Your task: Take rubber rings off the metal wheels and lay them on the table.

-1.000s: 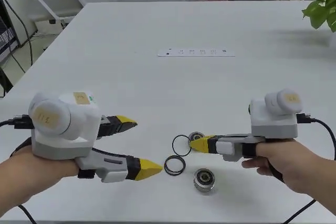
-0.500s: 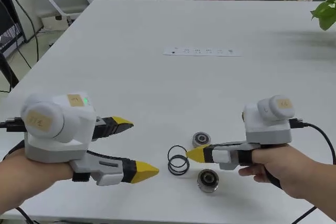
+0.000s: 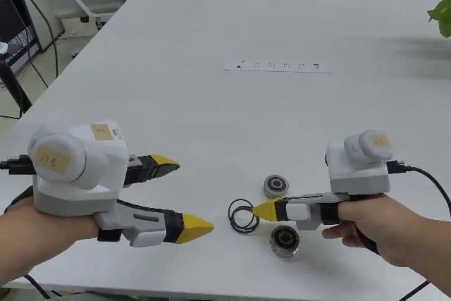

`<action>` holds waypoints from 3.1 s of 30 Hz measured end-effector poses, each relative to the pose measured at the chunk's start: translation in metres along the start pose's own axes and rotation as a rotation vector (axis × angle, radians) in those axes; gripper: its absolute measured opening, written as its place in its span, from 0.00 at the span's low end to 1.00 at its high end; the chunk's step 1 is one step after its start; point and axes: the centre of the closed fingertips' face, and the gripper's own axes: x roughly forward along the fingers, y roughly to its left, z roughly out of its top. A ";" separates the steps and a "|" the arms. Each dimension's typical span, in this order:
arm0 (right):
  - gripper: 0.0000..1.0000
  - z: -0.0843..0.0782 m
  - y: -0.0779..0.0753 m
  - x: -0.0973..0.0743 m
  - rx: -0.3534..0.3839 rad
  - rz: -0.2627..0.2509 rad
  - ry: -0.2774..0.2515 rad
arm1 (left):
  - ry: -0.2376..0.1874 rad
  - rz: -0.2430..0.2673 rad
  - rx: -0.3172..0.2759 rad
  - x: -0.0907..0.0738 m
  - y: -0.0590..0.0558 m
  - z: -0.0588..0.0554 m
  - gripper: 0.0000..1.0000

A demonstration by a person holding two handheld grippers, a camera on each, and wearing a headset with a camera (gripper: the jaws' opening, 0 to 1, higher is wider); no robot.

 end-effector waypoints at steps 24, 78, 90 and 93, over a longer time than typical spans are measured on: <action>0.00 -0.008 -0.015 0.002 -0.006 -0.046 0.031 | 0.016 -0.013 -0.010 0.006 -0.002 -0.003 0.68; 0.43 -0.004 0.002 -0.019 -0.244 -0.082 0.060 | 0.031 -0.038 0.002 0.005 -0.011 0.003 0.68; 0.48 0.005 0.005 -0.056 -0.289 -0.123 -0.003 | 0.024 -0.031 0.000 0.002 -0.009 0.006 0.68; 0.50 0.006 0.004 -0.065 -0.315 -0.142 -0.011 | 0.021 -0.030 0.001 0.001 -0.010 0.007 0.68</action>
